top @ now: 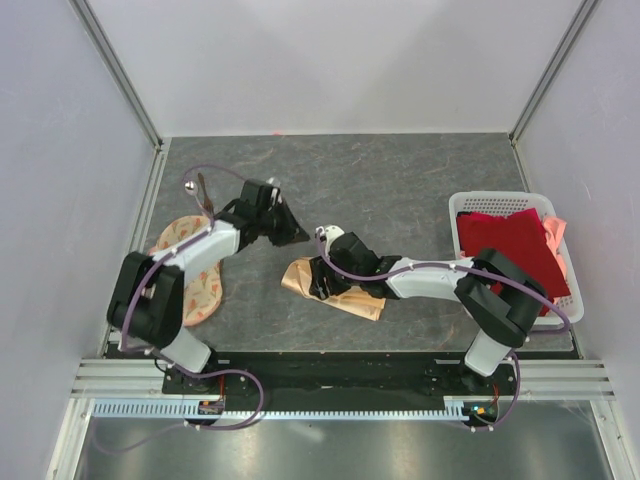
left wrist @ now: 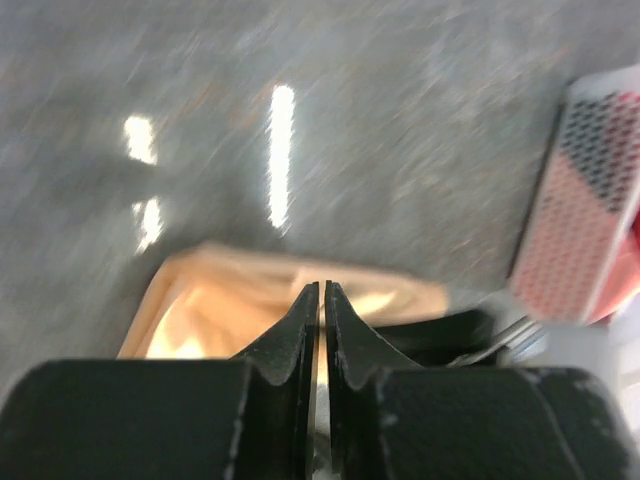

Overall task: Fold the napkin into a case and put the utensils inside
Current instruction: Fold the 2/3-rectangle-folded napkin at the center of the board.

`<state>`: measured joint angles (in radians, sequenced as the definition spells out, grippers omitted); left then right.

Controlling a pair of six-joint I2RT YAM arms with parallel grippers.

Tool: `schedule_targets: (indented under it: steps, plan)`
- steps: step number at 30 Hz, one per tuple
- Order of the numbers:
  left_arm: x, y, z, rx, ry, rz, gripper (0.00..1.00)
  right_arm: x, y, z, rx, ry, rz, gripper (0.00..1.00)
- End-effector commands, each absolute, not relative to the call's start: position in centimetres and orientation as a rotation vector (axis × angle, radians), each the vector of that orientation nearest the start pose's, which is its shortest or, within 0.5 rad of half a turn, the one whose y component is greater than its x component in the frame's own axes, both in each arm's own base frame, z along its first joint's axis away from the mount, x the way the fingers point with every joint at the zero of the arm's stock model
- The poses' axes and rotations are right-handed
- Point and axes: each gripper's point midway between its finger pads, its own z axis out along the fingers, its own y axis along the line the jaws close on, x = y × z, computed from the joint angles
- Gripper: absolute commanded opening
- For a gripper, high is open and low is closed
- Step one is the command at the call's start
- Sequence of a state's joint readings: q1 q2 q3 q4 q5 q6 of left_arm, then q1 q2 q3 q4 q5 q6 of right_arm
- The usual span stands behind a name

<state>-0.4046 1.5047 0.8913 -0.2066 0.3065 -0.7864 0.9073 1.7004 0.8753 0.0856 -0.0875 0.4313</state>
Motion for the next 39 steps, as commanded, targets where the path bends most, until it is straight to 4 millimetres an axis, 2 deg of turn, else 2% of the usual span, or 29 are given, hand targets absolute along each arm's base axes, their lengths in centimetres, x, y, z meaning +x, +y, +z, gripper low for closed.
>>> schedule_targets:
  steps: [1,4,5,6,8,9,14,18,19,22,23,25,26,28,30,31,33,34,35,39]
  plan:
    - [34.4,-24.6,10.5,-0.22,2.553,-0.968,0.12,23.1,35.7,5.5,-0.576,2.304,0.892,0.66]
    - [35.6,-26.5,9.6,-0.166,2.595,-1.043,0.14,22.9,35.6,5.7,-0.537,2.297,0.975,0.69]
    - [36.2,-27.6,10.2,-0.123,2.593,-1.095,0.14,22.9,35.6,5.8,-0.525,2.285,0.999,0.69]
    - [36.2,-27.9,8.6,-0.122,2.644,-1.09,0.15,22.9,35.6,6.3,-0.501,2.279,1.025,0.7]
    - [36.2,-28.6,8.1,-0.062,2.672,-1.099,0.14,22.9,35.1,6.5,-0.48,2.277,1.053,0.7]
    - [36.0,-28.7,7.1,-0.052,2.698,-1.096,0.14,23.0,35.0,7.4,-0.466,2.256,1.076,0.71]
    - [33.8,-28.9,5.4,0.032,2.762,-1.097,0.14,23.9,33.3,9.8,-0.33,2.213,1.197,0.74]
    - [32.1,-28.7,5.4,0.084,2.768,-1.086,0.1,24.9,32.2,11.4,-0.247,2.195,1.222,0.75]
    - [31.9,-28.6,6.2,0.096,2.746,-1.083,0.1,25.4,31.7,11.4,-0.224,2.201,1.202,0.75]
    - [30.6,-27.9,6.3,0.11,2.751,-1.081,0.09,26.8,29.7,11.1,-0.153,2.243,1.087,0.76]
    - [30.3,-27.9,7.0,0.125,2.737,-1.097,0.09,27.0,29.1,10.8,-0.129,2.278,1.055,0.77]
    - [29.2,-27.4,6.6,0.132,2.756,-1.097,0.09,27.9,27.5,10.6,-0.063,2.291,1.044,0.77]
    - [28.8,-27.2,7.2,0.142,2.742,-1.102,0.09,27.8,26.7,10.1,-0.029,2.318,1.032,0.76]
    - [27.8,-26.6,6.8,0.141,2.756,-1.087,0.08,27.5,25.8,9.5,-0.007,2.349,1.038,0.74]
    - [27.4,-26.1,7.3,0.145,2.746,-1.065,0.07,26.7,25.3,9.0,-0.022,2.382,1.032,0.71]
    - [26.9,-25.5,7.0,0.138,2.758,-1.037,0.07,25.8,25.2,8.5,-0.028,2.406,1.045,0.7]
    - [26.9,-24.7,6.8,0.132,2.754,-0.967,0.06,24.9,25.1,8.4,-0.032,2.416,1.072,0.63]
    - [26.7,-24.3,6.4,0.125,2.769,-0.934,0.06,24.1,24.8,7.6,-0.016,2.442,1.079,0.58]
    - [26.7,-23.8,5.9,0.114,2.785,-0.887,0.06,23.5,24.8,7.7,-0.022,2.44,1.102,0.52]
    - [27.1,-22.3,5.2,0.082,2.783,-0.756,0.05,21.1,23.8,5.7,0.02,2.476,1.121,0.43]
